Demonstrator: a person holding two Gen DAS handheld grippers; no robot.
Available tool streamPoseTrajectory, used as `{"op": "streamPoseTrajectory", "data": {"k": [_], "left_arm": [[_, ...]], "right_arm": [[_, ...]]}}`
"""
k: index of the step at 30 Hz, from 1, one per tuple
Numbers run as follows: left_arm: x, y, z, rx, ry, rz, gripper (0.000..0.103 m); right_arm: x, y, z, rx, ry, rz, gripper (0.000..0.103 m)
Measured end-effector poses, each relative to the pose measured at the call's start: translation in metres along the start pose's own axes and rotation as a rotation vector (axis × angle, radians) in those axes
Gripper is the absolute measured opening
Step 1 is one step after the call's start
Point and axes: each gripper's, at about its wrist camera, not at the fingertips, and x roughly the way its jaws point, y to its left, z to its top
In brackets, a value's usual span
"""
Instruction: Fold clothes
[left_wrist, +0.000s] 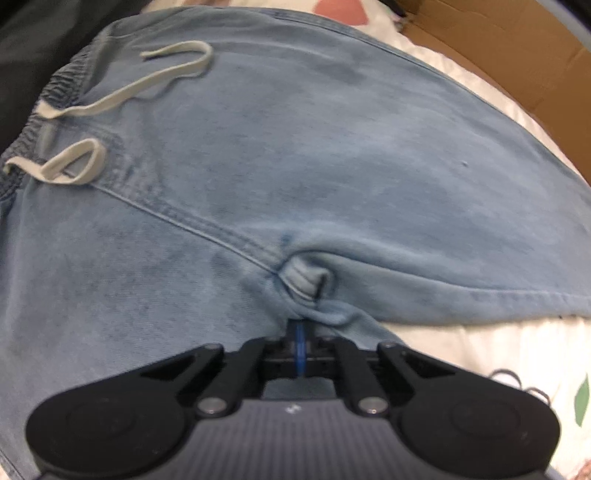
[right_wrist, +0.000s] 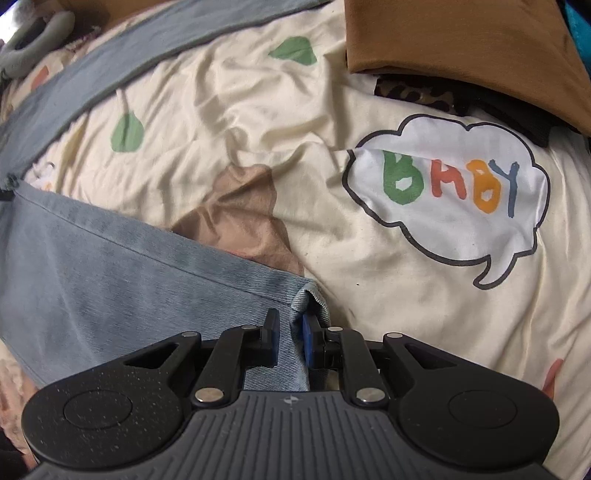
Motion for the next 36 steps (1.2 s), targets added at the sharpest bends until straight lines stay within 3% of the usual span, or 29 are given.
{"op": "streamPoseTrajectory", "data": {"k": [5, 8, 14, 23, 27, 29, 36], "left_arm": [[-0.012, 0.012, -0.001, 0.061, -0.078, 0.185, 0.003], [-0.019, 0.047, -0.005, -0.051, -0.063, 0.111, 0.003], [-0.039, 0.090, -0.026, -0.099, -0.097, 0.161, 0.009], [-0.034, 0.115, -0.066, -0.151, -0.108, 0.138, 0.015], [-0.029, 0.125, -0.063, -0.192, -0.150, 0.184, 0.016], [-0.026, 0.133, -0.057, -0.222, -0.162, 0.201, 0.024], [-0.013, 0.169, -0.033, -0.292, -0.197, 0.207, 0.024]], "right_arm": [[0.013, 0.000, 0.000, -0.020, 0.028, -0.037, 0.016], [0.012, 0.001, -0.004, -0.020, 0.027, -0.038, 0.016], [0.011, 0.002, -0.004, -0.029, 0.022, -0.036, 0.016], [0.003, 0.007, -0.012, -0.047, -0.043, -0.025, 0.014], [0.003, 0.008, -0.016, -0.053, -0.064, -0.026, 0.014], [0.004, 0.007, -0.017, -0.053, -0.074, -0.024, 0.013], [0.010, 0.009, -0.022, -0.052, -0.035, -0.006, 0.014]]}}
